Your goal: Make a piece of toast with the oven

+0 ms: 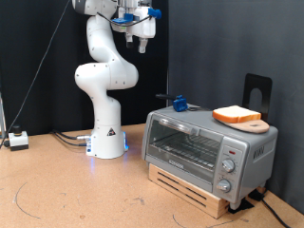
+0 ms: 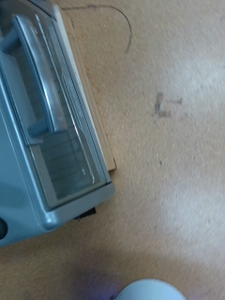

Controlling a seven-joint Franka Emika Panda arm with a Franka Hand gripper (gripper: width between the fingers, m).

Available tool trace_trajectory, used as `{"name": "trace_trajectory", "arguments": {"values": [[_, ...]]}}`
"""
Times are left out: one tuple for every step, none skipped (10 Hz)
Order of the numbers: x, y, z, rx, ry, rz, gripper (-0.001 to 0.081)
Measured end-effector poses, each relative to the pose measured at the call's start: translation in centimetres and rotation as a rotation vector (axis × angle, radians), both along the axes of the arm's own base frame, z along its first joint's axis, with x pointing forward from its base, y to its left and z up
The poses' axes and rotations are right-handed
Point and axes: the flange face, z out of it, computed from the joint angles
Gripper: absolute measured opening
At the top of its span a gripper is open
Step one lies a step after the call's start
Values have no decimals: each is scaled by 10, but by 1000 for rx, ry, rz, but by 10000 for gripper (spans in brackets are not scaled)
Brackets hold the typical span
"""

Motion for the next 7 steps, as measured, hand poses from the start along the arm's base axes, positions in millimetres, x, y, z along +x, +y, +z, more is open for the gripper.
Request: {"name": "trace_trajectory", "arguments": {"values": [[3, 1, 3, -6, -50, 99, 810], [3, 3, 6, -15, -79, 219, 810], [2, 2, 10, -35, -107, 338, 810], [6, -3, 12, -72, -138, 452, 810], [9, -4, 8, -96, -154, 546, 810], [8, -4, 7, -84, -150, 505, 810], [8, -3, 8, -22, -174, 580, 810]]}}
